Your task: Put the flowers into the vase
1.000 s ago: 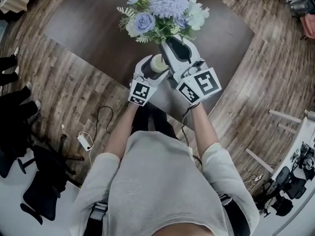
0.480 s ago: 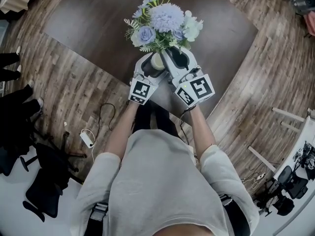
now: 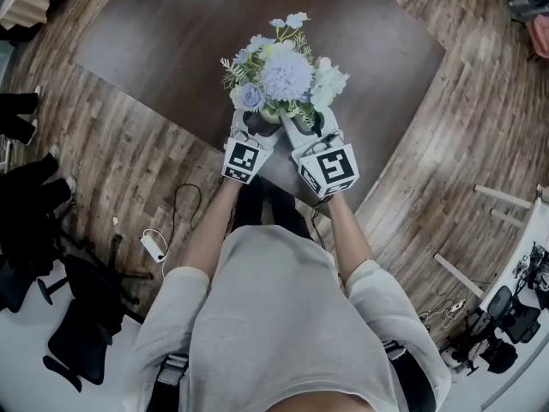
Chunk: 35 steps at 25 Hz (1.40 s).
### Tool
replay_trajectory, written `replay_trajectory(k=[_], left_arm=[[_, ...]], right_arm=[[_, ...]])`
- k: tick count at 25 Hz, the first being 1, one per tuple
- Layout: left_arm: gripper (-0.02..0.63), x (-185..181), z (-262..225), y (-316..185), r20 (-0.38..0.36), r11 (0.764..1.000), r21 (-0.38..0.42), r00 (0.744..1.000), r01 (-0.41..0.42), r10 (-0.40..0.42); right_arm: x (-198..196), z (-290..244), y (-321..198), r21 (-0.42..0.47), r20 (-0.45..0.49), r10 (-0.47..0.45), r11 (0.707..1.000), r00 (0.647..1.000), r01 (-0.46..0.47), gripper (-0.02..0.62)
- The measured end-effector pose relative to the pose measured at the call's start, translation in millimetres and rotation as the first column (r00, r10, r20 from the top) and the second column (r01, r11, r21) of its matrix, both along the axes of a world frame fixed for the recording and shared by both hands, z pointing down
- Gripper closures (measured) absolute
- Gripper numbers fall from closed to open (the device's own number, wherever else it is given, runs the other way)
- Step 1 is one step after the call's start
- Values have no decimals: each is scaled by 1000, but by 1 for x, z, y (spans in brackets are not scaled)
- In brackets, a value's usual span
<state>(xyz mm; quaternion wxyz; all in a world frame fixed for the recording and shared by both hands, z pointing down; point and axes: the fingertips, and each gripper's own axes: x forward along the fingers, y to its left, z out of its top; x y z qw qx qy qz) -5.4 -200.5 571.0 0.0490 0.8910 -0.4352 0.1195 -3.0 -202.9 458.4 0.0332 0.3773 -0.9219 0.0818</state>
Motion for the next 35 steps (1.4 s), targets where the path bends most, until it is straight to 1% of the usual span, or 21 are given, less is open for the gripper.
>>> replay_trajectory(k=[6, 10, 13, 15, 16, 17, 26, 29, 31, 35], left_arm=[[259, 1, 0, 5, 2, 1000, -1, 1000, -3, 3], [259, 2, 2, 7, 2, 1000, -2, 1000, -5, 5], [259, 2, 2, 7, 2, 1000, -4, 1000, -10, 11], [259, 2, 0, 6, 5, 1000, -4, 1000, -9, 9], [259, 2, -1, 5, 7, 1000, -5, 1000, -7, 7], [259, 3, -1, 5, 8, 1000, -5, 1000, -7, 7], [259, 3, -6, 4, 1, 1000, 10, 1000, -8, 8], [258, 3, 1, 4, 20, 1000, 22, 1000, -13, 13], [259, 3, 6, 5, 27, 1000, 17, 1000, -13, 13], [259, -1, 17, 13, 14, 1000, -9, 1000, -11, 11]], right_arm=[[2, 9, 17, -32, -2, -20, 999, 1000, 20, 482], [6, 21, 25, -55, -33, -11, 998, 999, 9, 460], [6, 28, 29, -65, -92, -11, 998, 996, 5, 406], [8, 40, 31, -99, -99, -18, 995, 995, 8, 374], [11, 47, 33, -120, -97, -19, 993, 995, 7, 346], [15, 54, 36, -137, -96, -19, 991, 995, 5, 334], [23, 76, 47, -201, -53, -10, 980, 999, -1, 334], [20, 77, 47, -203, -56, -27, 979, 998, 15, 334], [20, 78, 46, -209, -57, -34, 978, 998, 21, 336], [26, 82, 43, -212, -79, -40, 977, 996, 22, 336]])
